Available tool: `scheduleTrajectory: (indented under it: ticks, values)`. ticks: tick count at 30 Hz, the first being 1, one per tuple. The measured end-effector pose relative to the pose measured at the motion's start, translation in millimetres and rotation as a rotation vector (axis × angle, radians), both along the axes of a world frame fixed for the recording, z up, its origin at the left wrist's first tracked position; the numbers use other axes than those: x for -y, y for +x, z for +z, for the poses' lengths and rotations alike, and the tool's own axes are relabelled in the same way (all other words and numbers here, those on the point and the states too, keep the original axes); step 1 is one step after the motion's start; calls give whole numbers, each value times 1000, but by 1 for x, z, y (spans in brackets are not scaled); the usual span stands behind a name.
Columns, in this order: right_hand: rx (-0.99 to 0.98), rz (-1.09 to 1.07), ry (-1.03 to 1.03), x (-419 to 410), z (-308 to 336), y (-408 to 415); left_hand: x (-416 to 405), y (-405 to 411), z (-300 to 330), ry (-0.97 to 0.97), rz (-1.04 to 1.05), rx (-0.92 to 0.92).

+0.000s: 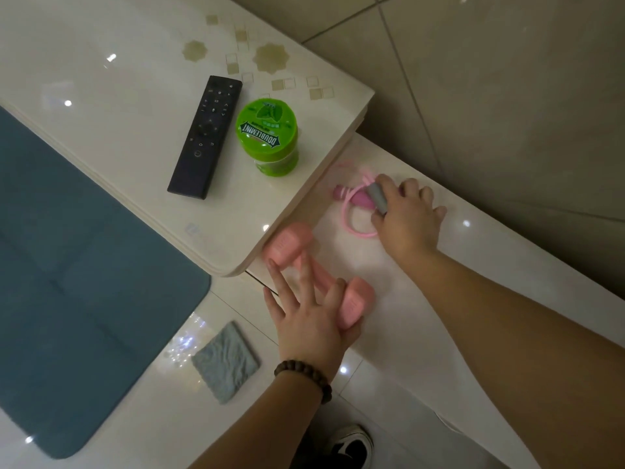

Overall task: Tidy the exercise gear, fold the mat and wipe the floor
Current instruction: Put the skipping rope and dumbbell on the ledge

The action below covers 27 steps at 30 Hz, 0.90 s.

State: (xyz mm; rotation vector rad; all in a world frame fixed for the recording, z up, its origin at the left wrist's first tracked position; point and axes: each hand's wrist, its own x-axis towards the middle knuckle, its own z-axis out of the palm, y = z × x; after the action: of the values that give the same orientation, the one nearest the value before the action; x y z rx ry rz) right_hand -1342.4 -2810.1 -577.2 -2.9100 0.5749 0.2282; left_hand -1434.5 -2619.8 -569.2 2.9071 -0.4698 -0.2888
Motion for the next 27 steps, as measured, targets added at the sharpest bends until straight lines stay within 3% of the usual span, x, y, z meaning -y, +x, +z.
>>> scheduleTrajectory:
  ticks: [3,6,14,19,24,27]
  values:
    - [39,-43,54,15,0,8,1,0,-1,-6,7,-4]
    - [-22,109,106,16,-4,13,2,0,-2,-7,17,-15]
    - [-32,261,156,8,-3,5,11,-2,-7,-19,58,-19]
    - [-139,191,75,-4,-3,0,14,-1,-6,-31,74,-16]
    - [-105,129,168,-9,3,-8,13,0,1,38,64,-93]
    - [-89,131,191,-9,15,-17,11,4,12,96,22,-240]
